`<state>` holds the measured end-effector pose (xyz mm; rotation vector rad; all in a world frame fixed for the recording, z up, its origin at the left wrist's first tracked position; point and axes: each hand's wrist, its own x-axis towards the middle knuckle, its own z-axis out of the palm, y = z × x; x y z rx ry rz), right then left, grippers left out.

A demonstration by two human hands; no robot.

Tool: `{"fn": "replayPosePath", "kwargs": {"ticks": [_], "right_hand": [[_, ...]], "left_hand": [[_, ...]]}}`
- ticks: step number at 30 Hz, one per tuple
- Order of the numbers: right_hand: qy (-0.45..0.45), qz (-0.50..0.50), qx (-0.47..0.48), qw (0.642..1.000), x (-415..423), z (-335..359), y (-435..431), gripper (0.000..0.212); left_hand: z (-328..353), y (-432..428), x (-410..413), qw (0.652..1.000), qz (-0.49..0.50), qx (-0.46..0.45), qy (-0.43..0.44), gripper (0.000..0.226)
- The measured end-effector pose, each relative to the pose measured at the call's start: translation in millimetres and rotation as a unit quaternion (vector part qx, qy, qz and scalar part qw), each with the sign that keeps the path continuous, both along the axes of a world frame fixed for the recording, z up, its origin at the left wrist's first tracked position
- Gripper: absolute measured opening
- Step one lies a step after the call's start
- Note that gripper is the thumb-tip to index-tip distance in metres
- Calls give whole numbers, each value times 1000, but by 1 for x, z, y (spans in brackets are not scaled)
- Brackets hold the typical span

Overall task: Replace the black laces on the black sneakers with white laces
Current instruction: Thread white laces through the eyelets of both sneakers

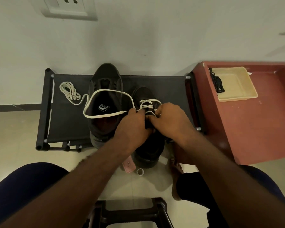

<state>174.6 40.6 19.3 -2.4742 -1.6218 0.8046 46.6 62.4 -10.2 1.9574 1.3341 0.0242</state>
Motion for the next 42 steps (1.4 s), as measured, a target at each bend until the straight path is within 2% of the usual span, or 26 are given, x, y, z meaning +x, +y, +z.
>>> {"fn": "replayPosePath", "kwargs": {"ticks": [6,11,14,17,19,20,21,24,25,28,32,38,40,42], "right_hand": [[4,1,64,998,3,-2,-5,19],[76,16,181,980,0,-3,-8,15],[205,3,240,949,-7,2,-8,12],[403,-104,242,877,-12,9,-3,17],[437,-171,243,849,-11,13,1,23],[401,-188,242,863,-9,13,3,25],[337,-183,237,893,-7,13,4,25],[133,-70,168,974,-6,11,1,9],[75,-20,121,990,-7,10,0,3],[-56,84,14,995,-15,6,0,22],[-107,103,-8,989,-21,8,0,24],[-147,72,-68,984,-15,11,8,10],[-119,63,-41,990,-11,9,9,27],[-38,39,38,998,-4,7,9,44]], "left_hand": [[2,0,1,1000,-8,1,3,59],[2,1,1,1000,7,-8,-7,54],[0,2,0,1000,5,-12,-24,48],[-1,1,1,1000,7,-20,-23,46],[-2,0,1,1000,5,-6,-1,53],[-2,0,1,1000,3,0,4,57],[-2,0,1,1000,3,1,5,59],[-2,1,1,1000,2,-7,-5,56],[-2,2,1,1000,4,-11,-7,55],[0,2,3,1000,17,-20,-12,54],[-2,5,2,999,29,-27,-19,57],[-1,6,2,999,15,-39,6,52],[-2,6,1,999,20,-43,1,54],[-3,6,1,999,22,-43,1,58]]}}
